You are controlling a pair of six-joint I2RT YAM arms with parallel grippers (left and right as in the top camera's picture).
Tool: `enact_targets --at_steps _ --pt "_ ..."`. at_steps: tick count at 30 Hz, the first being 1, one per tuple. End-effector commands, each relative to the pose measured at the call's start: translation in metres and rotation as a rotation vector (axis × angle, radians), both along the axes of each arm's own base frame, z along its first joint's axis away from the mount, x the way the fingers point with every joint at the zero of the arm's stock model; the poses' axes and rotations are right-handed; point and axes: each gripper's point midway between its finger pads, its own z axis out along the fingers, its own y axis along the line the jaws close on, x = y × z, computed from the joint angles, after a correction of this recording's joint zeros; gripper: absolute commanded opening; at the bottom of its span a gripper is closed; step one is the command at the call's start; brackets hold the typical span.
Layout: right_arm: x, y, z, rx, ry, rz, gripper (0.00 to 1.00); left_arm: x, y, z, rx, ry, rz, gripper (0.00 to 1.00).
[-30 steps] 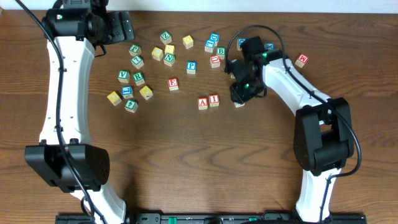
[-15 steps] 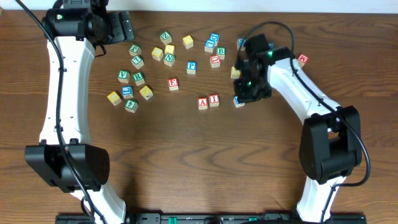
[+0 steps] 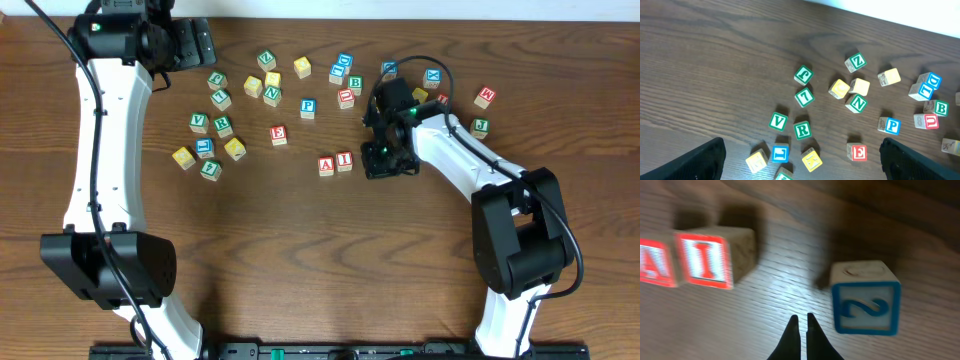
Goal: Spell out AI2
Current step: 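Carry the 2 block toward the A and I blocks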
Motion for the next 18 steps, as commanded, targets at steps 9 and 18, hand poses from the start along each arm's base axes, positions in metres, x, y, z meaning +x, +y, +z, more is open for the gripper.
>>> enact_targets --at_steps 9,18 --pt "0.004 -0.031 -0.003 -0.169 -0.037 -0.045 0.01 0.002 0.001 -0.001 0.009 0.001 0.003 0.98" --pt "0.007 -0.054 -0.003 -0.234 -0.038 -0.081 0.01 0.002 0.001 -0.001 0.009 0.001 0.003 0.98"
